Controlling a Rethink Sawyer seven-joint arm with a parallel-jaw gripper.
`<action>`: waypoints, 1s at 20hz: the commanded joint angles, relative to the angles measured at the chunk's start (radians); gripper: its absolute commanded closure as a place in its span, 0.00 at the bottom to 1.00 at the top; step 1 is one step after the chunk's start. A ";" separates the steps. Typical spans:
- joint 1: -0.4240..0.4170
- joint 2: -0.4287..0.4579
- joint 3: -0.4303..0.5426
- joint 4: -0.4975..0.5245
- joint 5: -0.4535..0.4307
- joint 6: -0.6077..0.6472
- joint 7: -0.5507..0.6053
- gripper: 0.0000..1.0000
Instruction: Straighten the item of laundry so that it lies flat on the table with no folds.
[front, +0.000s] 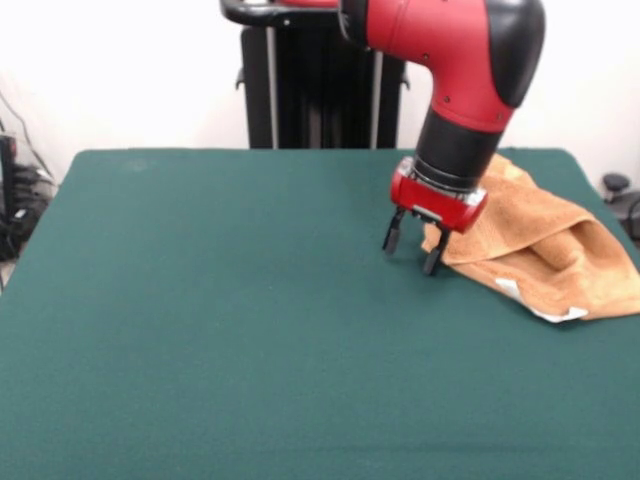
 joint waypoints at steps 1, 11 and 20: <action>0.006 -0.055 0.048 -0.045 0.036 0.199 0.181 0.00; 0.047 -0.098 0.022 -0.054 0.048 0.292 0.238 0.00; 0.033 -0.088 0.082 -0.036 0.089 0.272 0.259 0.00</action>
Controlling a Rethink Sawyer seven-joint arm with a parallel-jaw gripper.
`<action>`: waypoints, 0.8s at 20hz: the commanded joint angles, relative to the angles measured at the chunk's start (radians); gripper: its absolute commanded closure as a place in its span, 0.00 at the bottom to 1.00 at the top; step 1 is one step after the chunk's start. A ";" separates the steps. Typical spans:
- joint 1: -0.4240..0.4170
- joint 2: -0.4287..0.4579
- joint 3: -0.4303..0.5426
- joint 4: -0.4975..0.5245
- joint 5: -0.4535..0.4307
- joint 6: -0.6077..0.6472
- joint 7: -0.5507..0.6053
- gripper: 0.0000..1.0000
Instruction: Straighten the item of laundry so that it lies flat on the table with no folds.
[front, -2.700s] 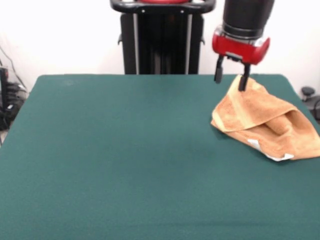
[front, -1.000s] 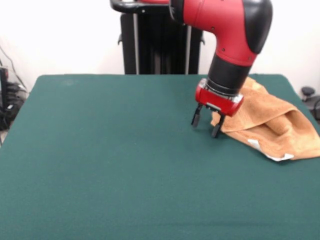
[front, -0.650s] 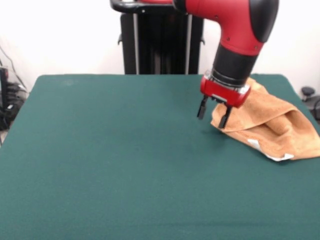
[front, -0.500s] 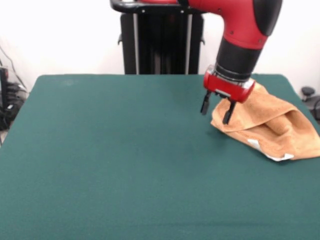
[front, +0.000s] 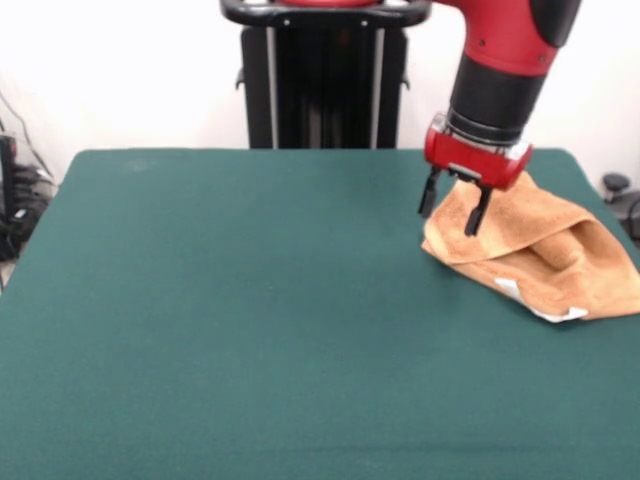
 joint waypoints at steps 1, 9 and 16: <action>0.012 0.040 0.095 -0.023 0.076 0.079 0.260 0.00; 0.043 0.072 0.104 -0.009 0.102 0.016 0.272 0.00; -0.026 0.075 0.226 0.066 0.107 -0.131 0.235 0.00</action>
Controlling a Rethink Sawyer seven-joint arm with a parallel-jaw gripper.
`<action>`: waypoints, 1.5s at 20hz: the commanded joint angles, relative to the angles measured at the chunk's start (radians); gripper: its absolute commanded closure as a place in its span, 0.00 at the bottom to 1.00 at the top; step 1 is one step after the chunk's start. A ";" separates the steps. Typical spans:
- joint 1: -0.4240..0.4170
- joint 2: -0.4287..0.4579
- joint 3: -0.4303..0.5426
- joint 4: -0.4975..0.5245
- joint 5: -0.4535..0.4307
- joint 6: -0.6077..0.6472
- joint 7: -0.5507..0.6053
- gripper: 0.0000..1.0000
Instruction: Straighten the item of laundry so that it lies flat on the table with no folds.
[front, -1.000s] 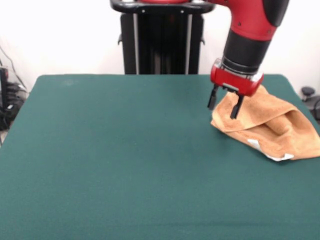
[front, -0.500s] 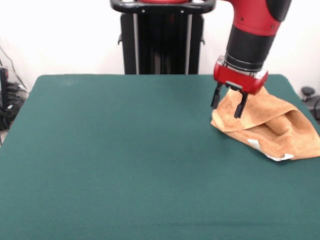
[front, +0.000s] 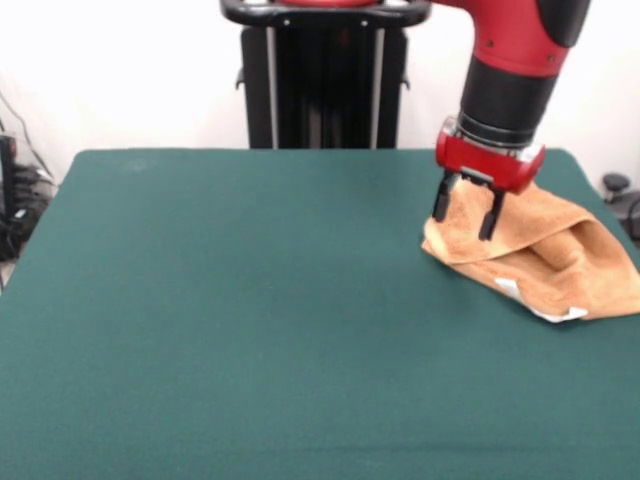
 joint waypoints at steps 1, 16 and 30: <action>-0.016 0.079 0.198 0.067 0.055 -0.132 0.239 0.00; 0.055 0.181 0.147 0.050 0.033 -0.250 0.240 0.00; 0.060 0.220 0.128 0.019 0.026 -0.214 0.203 0.00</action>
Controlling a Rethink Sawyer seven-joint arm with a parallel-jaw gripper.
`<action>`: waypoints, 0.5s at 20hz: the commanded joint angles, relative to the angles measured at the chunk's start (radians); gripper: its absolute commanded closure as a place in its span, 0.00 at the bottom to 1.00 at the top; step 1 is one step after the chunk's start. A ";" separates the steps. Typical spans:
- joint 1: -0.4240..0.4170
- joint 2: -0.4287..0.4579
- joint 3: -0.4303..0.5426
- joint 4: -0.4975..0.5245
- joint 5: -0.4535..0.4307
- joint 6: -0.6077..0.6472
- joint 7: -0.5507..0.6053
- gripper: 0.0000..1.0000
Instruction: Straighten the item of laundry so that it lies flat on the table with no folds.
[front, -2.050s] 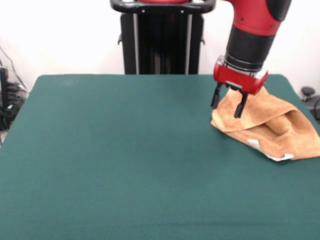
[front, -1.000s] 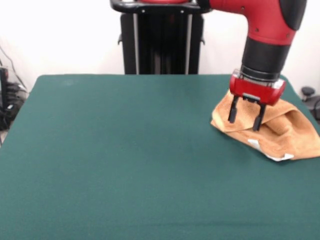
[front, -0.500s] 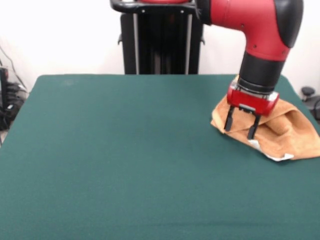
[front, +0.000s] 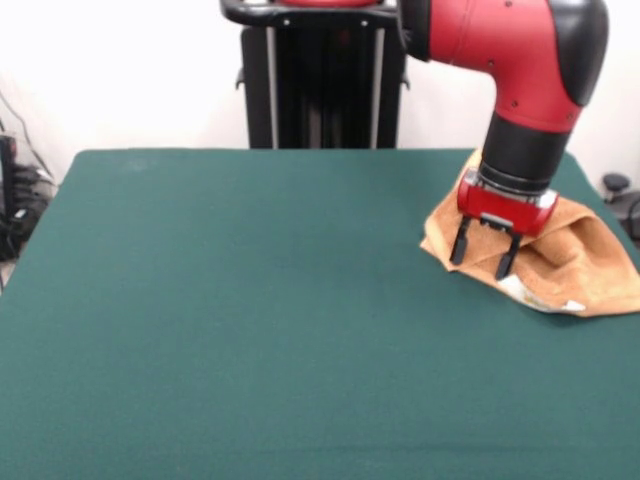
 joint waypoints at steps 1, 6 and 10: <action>0.014 0.094 0.075 0.019 0.027 0.013 0.203 0.00; 0.006 0.097 0.079 0.012 0.018 0.016 0.189 0.00; 0.017 0.103 0.063 0.004 0.004 -0.006 0.176 0.00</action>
